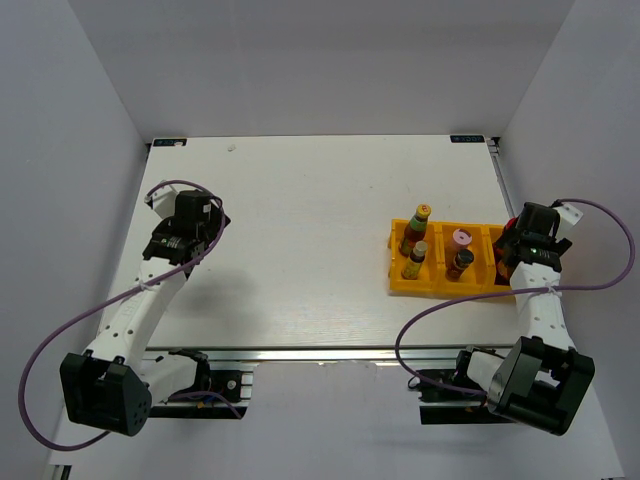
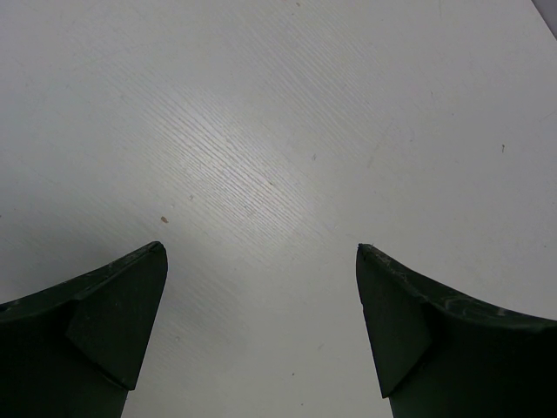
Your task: Organize the condiment bottles
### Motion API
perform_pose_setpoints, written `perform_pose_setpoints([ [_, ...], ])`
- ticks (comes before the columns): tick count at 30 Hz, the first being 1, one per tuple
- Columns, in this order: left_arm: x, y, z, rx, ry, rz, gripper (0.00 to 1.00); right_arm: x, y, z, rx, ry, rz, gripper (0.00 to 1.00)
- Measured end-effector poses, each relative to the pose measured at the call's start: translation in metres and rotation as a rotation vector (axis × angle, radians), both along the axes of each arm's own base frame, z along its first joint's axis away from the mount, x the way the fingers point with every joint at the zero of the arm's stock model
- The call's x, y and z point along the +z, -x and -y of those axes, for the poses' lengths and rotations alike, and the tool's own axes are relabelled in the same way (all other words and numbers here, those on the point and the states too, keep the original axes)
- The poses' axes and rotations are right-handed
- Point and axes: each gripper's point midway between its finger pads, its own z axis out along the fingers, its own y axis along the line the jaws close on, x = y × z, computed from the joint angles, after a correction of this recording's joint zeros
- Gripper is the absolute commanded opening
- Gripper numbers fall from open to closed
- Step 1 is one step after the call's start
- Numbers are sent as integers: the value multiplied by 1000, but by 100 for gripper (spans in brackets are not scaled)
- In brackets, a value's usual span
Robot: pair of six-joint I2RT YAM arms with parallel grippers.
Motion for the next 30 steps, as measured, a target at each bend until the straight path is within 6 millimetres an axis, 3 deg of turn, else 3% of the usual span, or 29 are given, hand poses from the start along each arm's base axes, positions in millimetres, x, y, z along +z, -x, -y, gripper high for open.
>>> perform_pose_setpoints([
  [4, 3, 1, 0, -2, 5, 10, 98, 0, 0, 0, -9, -4, 5, 89],
  [9, 9, 3, 0, 2, 15, 32, 98, 13, -1, 2, -12, 8, 31, 89],
  [13, 14, 4, 0, 4, 24, 47, 98, 38, -5, 0, 5, 18, 83, 89],
  [17, 17, 7, 1, 3, 32, 56, 98, 85, -12, -10, 68, 20, 203, 89],
  [22, 20, 12, 1, 0, 38, 44, 98, 146, -16, -44, 245, -14, 403, 89],
  [30, 47, 27, -3, 14, 56, 109, 98, 187, 0, -102, 524, -74, 570, 89],
])
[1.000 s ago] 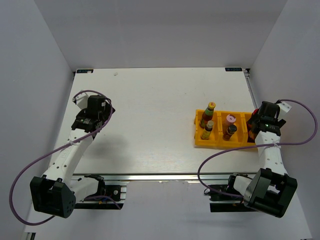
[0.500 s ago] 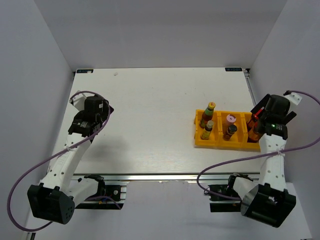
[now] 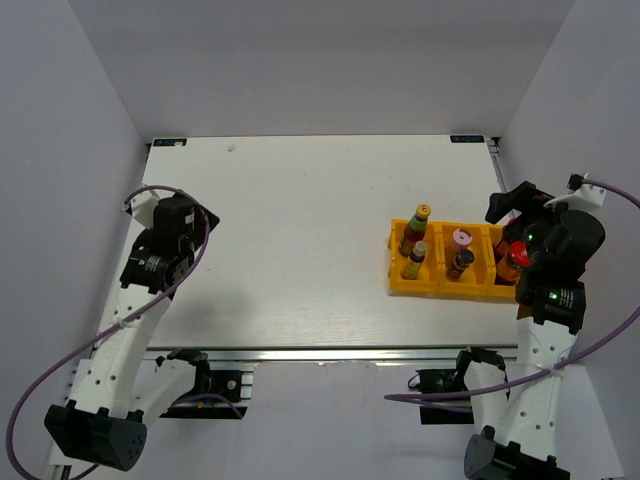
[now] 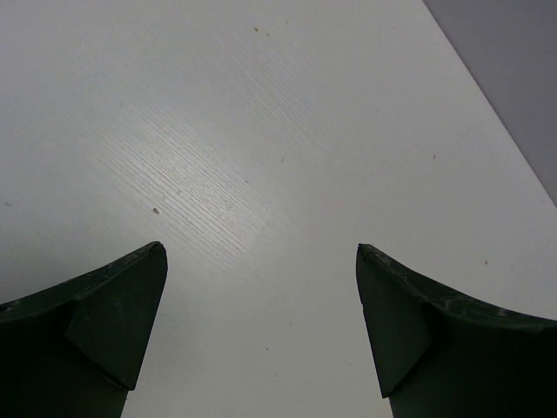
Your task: Organize the condiment bottles
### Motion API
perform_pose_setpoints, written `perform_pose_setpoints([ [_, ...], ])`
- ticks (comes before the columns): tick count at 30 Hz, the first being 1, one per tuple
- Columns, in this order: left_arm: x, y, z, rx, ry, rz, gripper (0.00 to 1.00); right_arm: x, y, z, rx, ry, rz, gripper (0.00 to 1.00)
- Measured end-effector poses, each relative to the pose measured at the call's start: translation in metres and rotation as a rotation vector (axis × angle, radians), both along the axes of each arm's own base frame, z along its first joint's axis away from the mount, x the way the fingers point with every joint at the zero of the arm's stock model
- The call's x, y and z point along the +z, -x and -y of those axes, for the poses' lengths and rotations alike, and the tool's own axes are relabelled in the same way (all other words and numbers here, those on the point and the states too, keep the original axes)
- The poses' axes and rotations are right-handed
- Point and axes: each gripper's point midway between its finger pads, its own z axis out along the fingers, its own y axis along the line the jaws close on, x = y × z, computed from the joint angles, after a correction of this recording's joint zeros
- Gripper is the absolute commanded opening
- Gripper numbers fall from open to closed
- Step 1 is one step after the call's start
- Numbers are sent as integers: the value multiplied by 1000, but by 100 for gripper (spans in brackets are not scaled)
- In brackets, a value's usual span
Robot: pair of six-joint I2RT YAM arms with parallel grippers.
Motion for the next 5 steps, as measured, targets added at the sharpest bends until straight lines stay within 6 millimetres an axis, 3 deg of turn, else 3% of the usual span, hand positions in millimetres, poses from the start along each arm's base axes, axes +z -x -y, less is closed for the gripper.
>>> perform_pose_setpoints([
  [5, 21, 11, -4, 12, 12, 66, 98, 4, 7, -10, 47, 1, 27, 90],
])
